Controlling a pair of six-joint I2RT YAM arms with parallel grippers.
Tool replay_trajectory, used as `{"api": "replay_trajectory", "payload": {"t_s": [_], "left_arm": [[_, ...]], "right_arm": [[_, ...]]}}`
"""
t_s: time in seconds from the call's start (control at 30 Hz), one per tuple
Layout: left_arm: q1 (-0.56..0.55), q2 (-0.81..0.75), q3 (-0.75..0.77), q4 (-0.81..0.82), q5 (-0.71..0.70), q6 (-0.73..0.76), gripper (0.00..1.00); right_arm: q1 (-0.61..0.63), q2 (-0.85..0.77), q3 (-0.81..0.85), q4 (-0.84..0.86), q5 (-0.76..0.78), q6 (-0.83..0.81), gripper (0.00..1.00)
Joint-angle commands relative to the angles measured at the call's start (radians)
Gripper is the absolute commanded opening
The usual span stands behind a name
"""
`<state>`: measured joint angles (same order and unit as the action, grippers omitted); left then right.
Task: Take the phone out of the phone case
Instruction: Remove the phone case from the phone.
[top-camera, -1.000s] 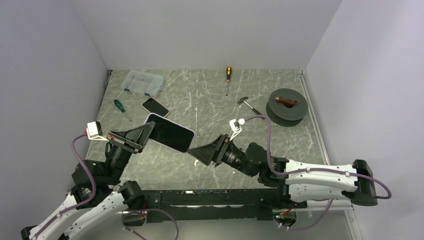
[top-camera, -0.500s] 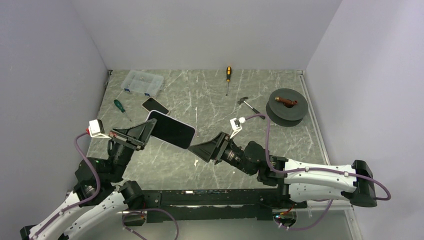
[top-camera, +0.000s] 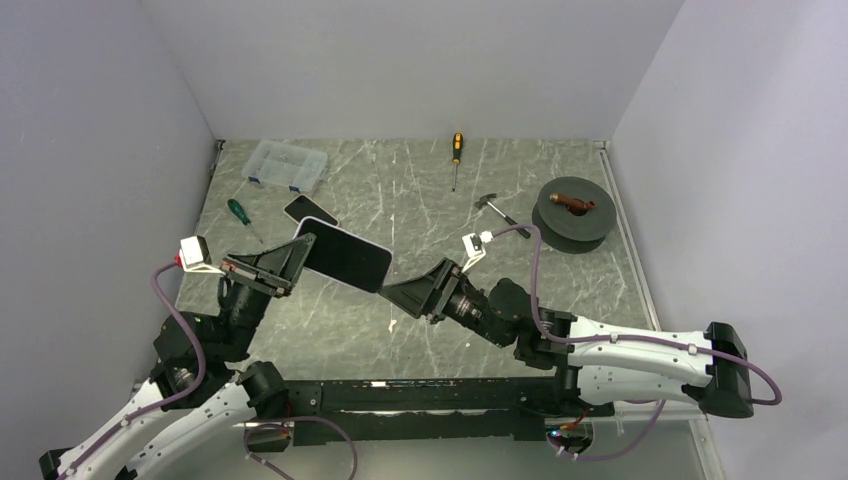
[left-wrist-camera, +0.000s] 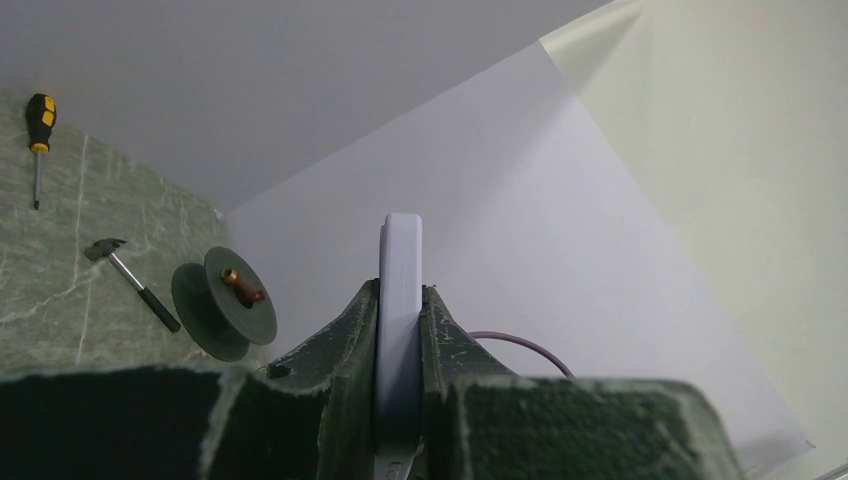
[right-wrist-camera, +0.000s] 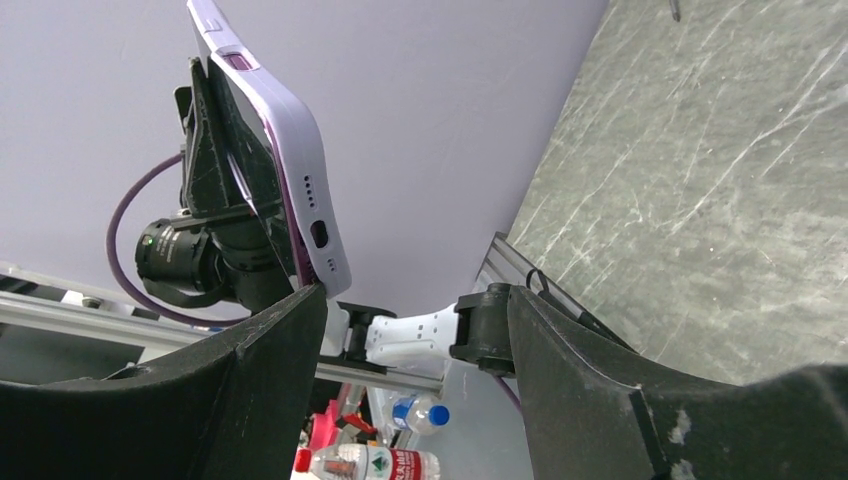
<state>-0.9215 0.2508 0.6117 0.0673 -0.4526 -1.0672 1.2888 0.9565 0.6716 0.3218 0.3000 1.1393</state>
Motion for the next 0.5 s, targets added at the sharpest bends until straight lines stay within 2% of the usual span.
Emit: {"api": "replay_trajectory", "payload": {"t_s": [0.0,0.23,0.47], "left_arm": [[-0.015,0.013,0.019,0.114,0.132,-0.093,0.00],[-0.015,0.017,0.020,0.108,0.155,-0.106,0.00],[-0.015,0.025,0.009,0.079,0.167,-0.131,0.00]], "right_arm": [[-0.028,0.026,0.000,0.012,0.018,0.017,0.69],[-0.052,0.027,0.007,0.003,0.010,-0.009,0.69],[-0.060,0.005,0.022,0.012,-0.004,-0.106,0.69]]}}
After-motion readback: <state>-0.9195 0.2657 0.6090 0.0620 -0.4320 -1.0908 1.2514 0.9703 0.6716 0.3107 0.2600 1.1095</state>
